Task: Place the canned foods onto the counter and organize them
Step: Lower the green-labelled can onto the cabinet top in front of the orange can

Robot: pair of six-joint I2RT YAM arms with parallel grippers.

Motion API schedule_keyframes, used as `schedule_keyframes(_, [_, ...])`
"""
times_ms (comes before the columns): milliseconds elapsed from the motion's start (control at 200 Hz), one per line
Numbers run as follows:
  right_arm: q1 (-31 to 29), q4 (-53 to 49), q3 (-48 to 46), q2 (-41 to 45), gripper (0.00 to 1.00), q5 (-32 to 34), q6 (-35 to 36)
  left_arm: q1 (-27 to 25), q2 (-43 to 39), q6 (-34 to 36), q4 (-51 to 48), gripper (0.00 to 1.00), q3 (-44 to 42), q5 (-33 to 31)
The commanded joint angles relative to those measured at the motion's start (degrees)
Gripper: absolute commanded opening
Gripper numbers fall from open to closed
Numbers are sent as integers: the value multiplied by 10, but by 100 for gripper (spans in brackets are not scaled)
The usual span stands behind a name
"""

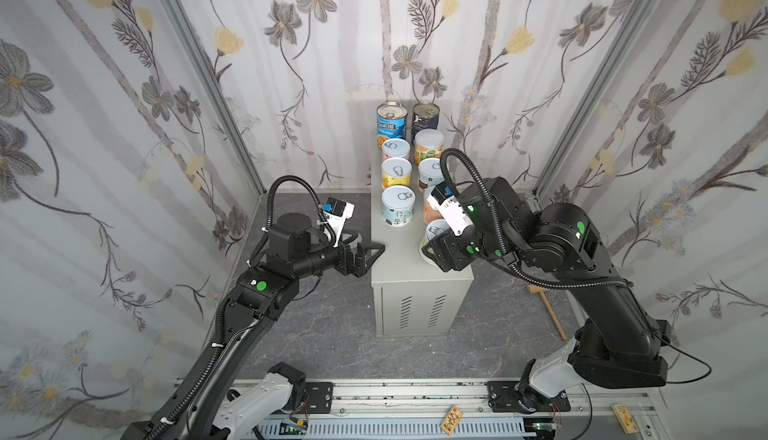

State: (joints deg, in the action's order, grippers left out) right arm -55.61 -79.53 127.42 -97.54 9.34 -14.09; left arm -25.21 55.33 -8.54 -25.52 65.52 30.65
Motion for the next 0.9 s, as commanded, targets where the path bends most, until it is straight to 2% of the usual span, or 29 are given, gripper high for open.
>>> schedule_keyframes(0, [-2,26,-8,1,57,27,-9,-1,1,8,-3,100,3,-2])
schedule_keyframes(325, [-3,26,-37,16,60,37,-24,-3,9,7,-3,100,11,-4])
schedule_keyframes(535, [-3,26,-50,27,75,33,-22,-4,10,7,-3,100,12,-7])
schedule_keyframes(894, [-3,26,-40,11,79,15,3,-5,8,9,-4,100,7,-15])
